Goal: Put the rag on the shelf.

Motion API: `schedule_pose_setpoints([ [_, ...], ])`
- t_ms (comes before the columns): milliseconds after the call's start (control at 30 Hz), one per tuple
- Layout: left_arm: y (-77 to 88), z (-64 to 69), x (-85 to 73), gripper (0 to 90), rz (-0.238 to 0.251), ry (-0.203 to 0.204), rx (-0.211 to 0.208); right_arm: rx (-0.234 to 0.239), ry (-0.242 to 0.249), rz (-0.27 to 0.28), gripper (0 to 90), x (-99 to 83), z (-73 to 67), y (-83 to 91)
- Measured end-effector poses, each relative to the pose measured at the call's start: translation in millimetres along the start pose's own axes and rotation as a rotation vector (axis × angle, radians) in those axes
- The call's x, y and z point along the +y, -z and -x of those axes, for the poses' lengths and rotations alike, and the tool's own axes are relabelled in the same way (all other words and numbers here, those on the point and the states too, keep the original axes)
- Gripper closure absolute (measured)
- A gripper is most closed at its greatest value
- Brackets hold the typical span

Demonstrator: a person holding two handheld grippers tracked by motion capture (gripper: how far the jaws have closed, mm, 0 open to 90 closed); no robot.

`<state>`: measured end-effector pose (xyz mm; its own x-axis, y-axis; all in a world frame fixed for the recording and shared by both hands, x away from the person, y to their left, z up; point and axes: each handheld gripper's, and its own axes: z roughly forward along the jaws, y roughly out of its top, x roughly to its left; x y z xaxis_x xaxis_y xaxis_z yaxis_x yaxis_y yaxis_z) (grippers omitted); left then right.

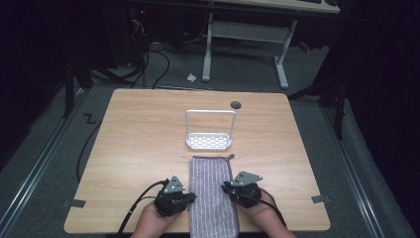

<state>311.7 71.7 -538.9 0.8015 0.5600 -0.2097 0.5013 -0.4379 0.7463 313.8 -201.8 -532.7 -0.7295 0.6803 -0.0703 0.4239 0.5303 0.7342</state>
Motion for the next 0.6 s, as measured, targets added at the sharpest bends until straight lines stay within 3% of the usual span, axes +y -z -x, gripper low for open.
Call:
schedule_pose_setpoints([
  [167, 0.0, -1.2, 0.8, 78.1, -0.004, 0.013, -0.028, 0.009, 0.000, -0.006, 78.2, -7.9, -5.7, 9.9],
  [267, 0.3, -2.5, 3.5, 68.9, 0.010, 0.020, -0.047, -0.004, 0.008, -0.005, 76.4, -10.6, -8.0, 13.8],
  [367, 1.5, -7.8, 9.6, 63.4, 0.059, 0.017, 0.002, -0.034, 0.006, 0.020, 73.2, -14.4, -5.4, 20.6],
  [400, 0.8, -16.0, 15.7, 57.0, 0.104, 0.035, 0.032, -0.051, -0.023, 0.034, 71.9, -17.0, -0.7, 25.4],
  [433, 0.8, -16.0, 15.7, 54.8, 0.104, 0.035, 0.032, -0.051, -0.023, 0.034, 71.9, -17.0, -0.7, 25.4],
  [533, -12.3, -36.9, 35.6, 47.5, 0.144, 0.084, 0.111, -0.086, -0.077, 0.048, 68.2, -23.5, 8.6, 31.2],
  [567, -12.3, -36.9, 35.6, 45.4, 0.144, 0.084, 0.111, -0.086, -0.077, 0.048, 68.2, -23.5, 8.6, 31.2],
  [600, -22.6, -44.2, 45.9, 42.8, 0.148, 0.100, 0.123, -0.111, -0.105, 0.059, 66.2, -25.0, 12.6, 32.7],
])
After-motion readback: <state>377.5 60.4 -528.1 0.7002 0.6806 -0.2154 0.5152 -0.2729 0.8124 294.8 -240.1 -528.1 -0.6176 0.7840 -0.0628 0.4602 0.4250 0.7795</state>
